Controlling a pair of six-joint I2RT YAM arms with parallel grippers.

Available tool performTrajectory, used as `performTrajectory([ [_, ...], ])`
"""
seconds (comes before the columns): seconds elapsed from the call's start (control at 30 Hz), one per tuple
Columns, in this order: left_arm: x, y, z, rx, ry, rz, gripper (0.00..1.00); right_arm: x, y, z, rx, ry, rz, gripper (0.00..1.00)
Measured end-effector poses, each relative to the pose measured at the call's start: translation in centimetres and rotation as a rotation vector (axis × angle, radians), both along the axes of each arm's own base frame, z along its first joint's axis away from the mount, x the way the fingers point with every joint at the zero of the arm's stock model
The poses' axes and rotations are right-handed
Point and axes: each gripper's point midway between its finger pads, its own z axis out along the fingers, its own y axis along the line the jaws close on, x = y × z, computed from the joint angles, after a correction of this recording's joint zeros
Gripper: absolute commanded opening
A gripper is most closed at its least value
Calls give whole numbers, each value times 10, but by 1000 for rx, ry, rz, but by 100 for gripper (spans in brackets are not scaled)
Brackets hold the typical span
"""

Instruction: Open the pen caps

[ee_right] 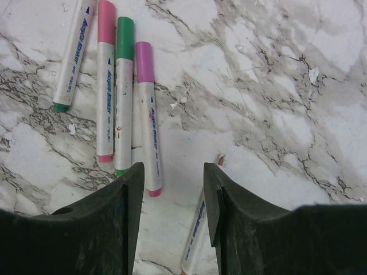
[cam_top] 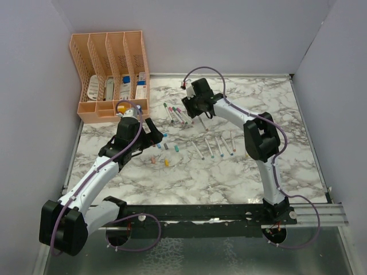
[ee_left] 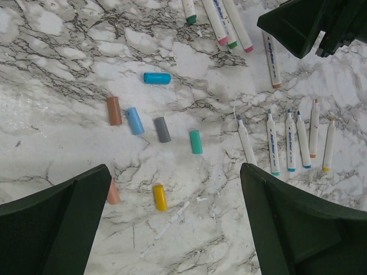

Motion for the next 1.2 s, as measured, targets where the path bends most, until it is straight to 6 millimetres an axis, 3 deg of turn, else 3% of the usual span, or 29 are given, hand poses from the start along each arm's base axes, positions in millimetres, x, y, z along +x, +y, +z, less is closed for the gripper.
performTrajectory([
  [1.03,-1,1,8,-11,-23,3,99,-12,11,-38,-39,54,31,43],
  [1.2,-2,1,9,-11,-23,4,99,-9,13,-38,-38,51,34,30],
])
